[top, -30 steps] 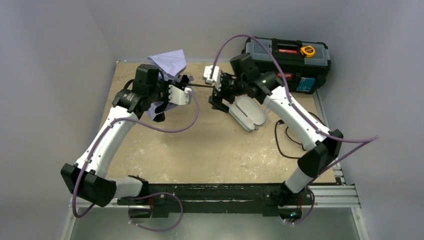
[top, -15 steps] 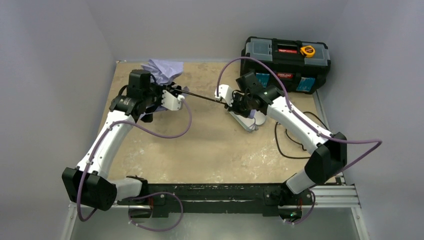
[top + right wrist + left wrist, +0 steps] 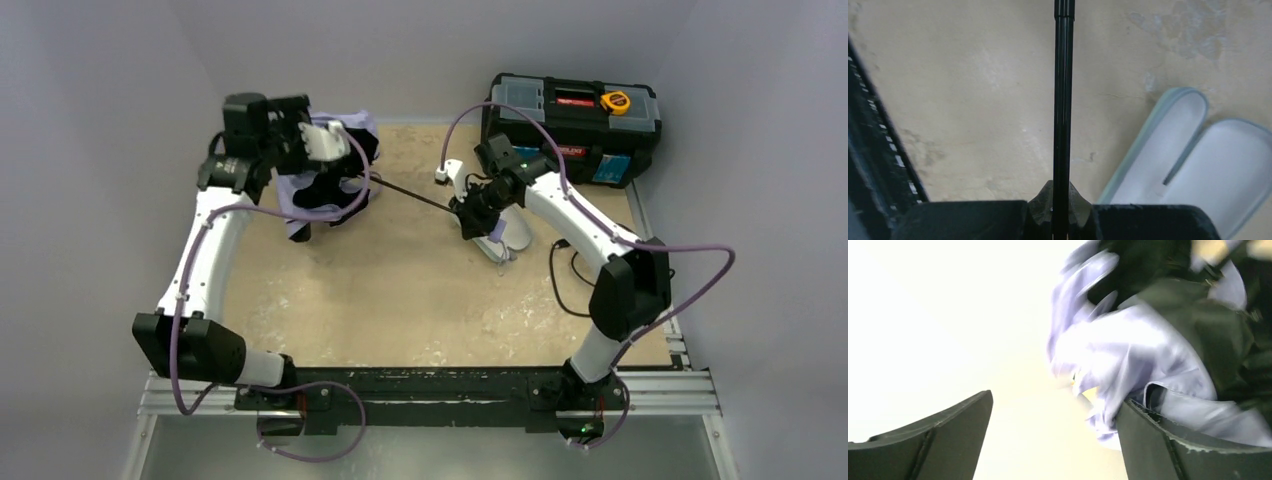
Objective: Open the umbrella
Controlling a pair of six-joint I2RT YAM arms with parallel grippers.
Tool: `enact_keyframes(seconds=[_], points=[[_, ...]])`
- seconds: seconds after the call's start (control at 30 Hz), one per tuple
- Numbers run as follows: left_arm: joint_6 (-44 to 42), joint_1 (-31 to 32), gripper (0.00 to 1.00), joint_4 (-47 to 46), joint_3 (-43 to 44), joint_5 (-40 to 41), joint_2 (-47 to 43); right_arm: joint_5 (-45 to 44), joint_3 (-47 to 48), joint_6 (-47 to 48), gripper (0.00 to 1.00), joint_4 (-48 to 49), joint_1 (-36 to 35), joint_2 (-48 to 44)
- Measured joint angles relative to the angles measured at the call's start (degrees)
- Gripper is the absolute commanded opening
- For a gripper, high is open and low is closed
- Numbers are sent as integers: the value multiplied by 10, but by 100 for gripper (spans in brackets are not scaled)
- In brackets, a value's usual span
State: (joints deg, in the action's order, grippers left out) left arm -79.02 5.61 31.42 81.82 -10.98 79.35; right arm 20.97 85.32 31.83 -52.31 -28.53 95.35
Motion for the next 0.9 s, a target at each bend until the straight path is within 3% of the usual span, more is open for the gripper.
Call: enact_keyframes(seconds=[0.13, 0.23, 0.37, 0.47, 0.57, 0.67, 0.8, 0.9], points=[[231, -48, 100, 12, 155, -69, 7, 111, 63, -79, 0, -27, 32, 71], [422, -89, 100, -18, 210, -140, -39, 206, 95, -169, 0, -16, 56, 113], [515, -83, 95, 0, 212, -242, -110, 334, 102, -332, 0, 72, 72, 131], [457, -13, 97, 30, 162, -259, -158, 399, 99, -438, 0, 153, 75, 127], [339, 66, 97, 16, 15, -228, -210, 450, 101, -492, 0, 200, 73, 119], [212, 111, 97, 16, -51, -181, -177, 474, 140, -449, 0, 128, 68, 117], [101, 142, 97, -24, -51, -125, -76, 474, 189, -347, 0, -1, 54, 116], [27, 153, 92, -42, -51, -97, -38, 472, 167, -289, 0, -45, 42, 102]])
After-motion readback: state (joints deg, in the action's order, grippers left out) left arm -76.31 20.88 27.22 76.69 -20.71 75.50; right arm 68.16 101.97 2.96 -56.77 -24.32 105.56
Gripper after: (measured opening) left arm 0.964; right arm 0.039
